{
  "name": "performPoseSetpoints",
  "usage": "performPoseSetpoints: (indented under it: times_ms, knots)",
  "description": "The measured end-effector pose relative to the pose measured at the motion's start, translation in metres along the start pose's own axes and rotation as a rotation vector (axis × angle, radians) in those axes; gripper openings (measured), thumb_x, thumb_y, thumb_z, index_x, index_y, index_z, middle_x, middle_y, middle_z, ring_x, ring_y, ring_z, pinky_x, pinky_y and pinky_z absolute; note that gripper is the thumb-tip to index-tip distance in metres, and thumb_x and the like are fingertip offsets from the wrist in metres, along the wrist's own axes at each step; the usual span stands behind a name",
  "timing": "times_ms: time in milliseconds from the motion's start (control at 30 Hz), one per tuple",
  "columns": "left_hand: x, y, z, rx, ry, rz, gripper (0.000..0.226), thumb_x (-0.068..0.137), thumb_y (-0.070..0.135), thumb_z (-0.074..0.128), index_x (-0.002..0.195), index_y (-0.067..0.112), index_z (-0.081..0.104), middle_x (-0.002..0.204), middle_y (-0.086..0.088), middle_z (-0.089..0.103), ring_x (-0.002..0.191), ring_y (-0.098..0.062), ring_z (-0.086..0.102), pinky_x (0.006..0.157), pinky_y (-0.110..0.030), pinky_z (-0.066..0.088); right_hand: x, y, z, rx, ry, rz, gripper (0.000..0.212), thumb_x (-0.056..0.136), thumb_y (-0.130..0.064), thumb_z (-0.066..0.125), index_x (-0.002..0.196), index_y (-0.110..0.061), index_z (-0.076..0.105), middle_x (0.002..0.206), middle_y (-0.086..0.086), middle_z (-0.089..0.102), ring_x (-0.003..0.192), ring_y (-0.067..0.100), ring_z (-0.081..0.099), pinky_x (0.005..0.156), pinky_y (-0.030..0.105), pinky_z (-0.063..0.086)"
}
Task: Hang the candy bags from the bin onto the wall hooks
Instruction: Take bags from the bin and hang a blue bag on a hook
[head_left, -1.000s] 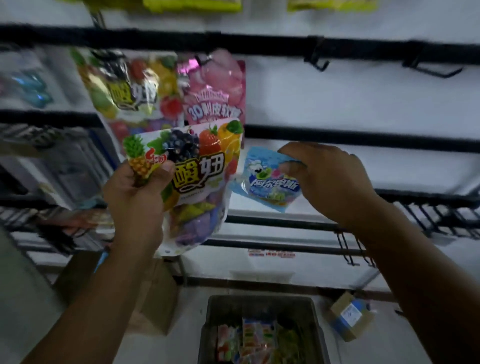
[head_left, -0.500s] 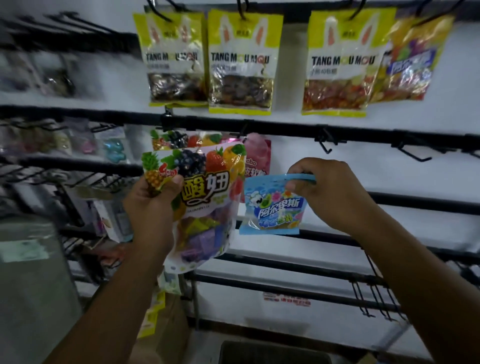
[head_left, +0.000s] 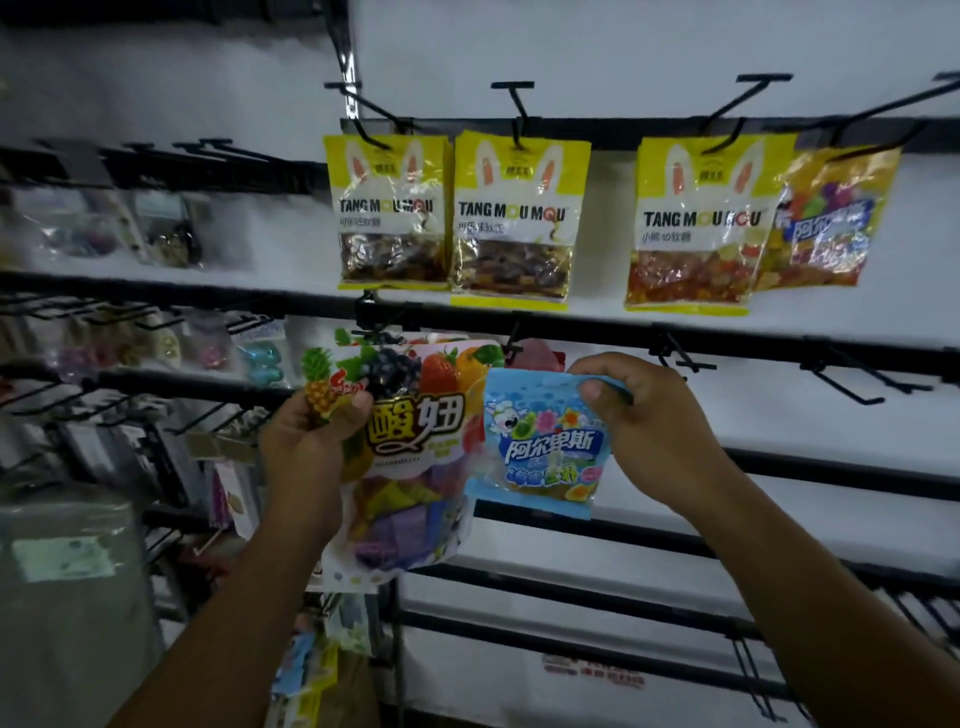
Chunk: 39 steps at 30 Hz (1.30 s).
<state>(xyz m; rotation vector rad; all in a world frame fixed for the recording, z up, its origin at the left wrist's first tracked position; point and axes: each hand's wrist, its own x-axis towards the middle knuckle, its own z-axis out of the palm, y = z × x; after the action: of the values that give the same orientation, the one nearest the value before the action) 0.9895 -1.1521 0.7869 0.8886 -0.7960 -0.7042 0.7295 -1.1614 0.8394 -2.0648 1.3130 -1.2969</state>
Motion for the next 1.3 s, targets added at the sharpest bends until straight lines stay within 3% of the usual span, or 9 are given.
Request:
performPoseSetpoints:
  times_ms: [133, 267, 467, 667, 1100, 1200, 1300]
  knots:
    - [0.015, -0.001, -0.005, 0.030, 0.011, 0.005, 0.009, 0.088, 0.006, 0.066, 0.087, 0.015, 0.068, 0.070, 0.009, 0.074, 0.068, -0.009, 0.072, 0.058, -0.025, 0.058, 0.005, -0.004, 0.005, 0.068, 0.015, -0.006, 0.012, 0.099, -0.018, 0.055, 0.099, -0.029, 0.060, 0.092, -0.019, 0.064, 0.075, -0.017, 0.060, 0.049, 0.008, 0.043]
    - [0.030, -0.009, -0.013, 0.008, 0.016, -0.025, 0.008, 0.093, 0.010, 0.062, 0.089, 0.016, 0.066, 0.072, 0.009, 0.074, 0.069, -0.009, 0.072, 0.059, -0.027, 0.060, 0.009, -0.006, 0.018, 0.133, 0.043, -0.007, 0.007, 0.096, -0.017, 0.060, 0.096, -0.024, 0.061, 0.092, -0.020, 0.063, 0.075, -0.017, 0.061, 0.047, 0.008, 0.043]
    - [0.054, -0.027, -0.024, 0.001, -0.019, -0.111, 0.015, 0.094, 0.008, 0.061, 0.084, 0.017, 0.067, 0.067, 0.007, 0.071, 0.061, -0.012, 0.068, 0.050, -0.024, 0.052, 0.008, -0.005, 0.044, 0.109, 0.034, -0.007, 0.022, 0.096, -0.014, 0.059, 0.085, -0.032, 0.059, 0.099, -0.012, 0.064, 0.076, -0.005, 0.062, 0.050, 0.004, 0.042]
    - [0.085, -0.042, -0.039, -0.069, -0.048, -0.244, 0.015, 0.094, 0.005, 0.059, 0.092, 0.017, 0.069, 0.080, 0.002, 0.074, 0.074, -0.018, 0.070, 0.074, -0.039, 0.058, 0.011, -0.006, 0.059, 0.095, 0.008, 0.012, 0.024, 0.097, -0.016, 0.058, 0.083, -0.035, 0.057, 0.087, -0.017, 0.062, 0.072, -0.017, 0.060, 0.047, 0.006, 0.042]
    - [0.121, -0.055, -0.047, -0.105, -0.141, -0.290, 0.013, 0.097, 0.011, 0.056, 0.102, 0.016, 0.067, 0.094, -0.006, 0.072, 0.082, -0.025, 0.071, 0.072, -0.040, 0.060, 0.020, -0.014, 0.081, 0.027, 0.010, 0.040, 0.017, 0.096, -0.019, 0.059, 0.087, -0.032, 0.059, 0.090, -0.011, 0.063, 0.071, -0.014, 0.061, 0.047, 0.006, 0.044]
    - [0.124, -0.056, -0.045, -0.097, -0.144, -0.278, 0.014, 0.097, 0.009, 0.056, 0.095, 0.017, 0.067, 0.088, -0.002, 0.072, 0.079, -0.023, 0.070, 0.072, -0.039, 0.059, 0.020, -0.017, 0.084, 0.015, 0.017, 0.033, 0.018, 0.096, -0.019, 0.059, 0.086, -0.034, 0.058, 0.091, -0.012, 0.063, 0.074, -0.004, 0.062, 0.047, 0.007, 0.044]
    - [0.125, -0.058, -0.038, -0.082, -0.111, -0.254, 0.014, 0.095, 0.007, 0.059, 0.088, 0.017, 0.066, 0.075, 0.003, 0.071, 0.070, -0.017, 0.069, 0.061, -0.031, 0.058, 0.022, -0.019, 0.088, 0.015, 0.012, 0.019, 0.017, 0.096, -0.019, 0.059, 0.086, -0.033, 0.059, 0.091, -0.011, 0.064, 0.075, -0.007, 0.064, 0.048, 0.007, 0.044]
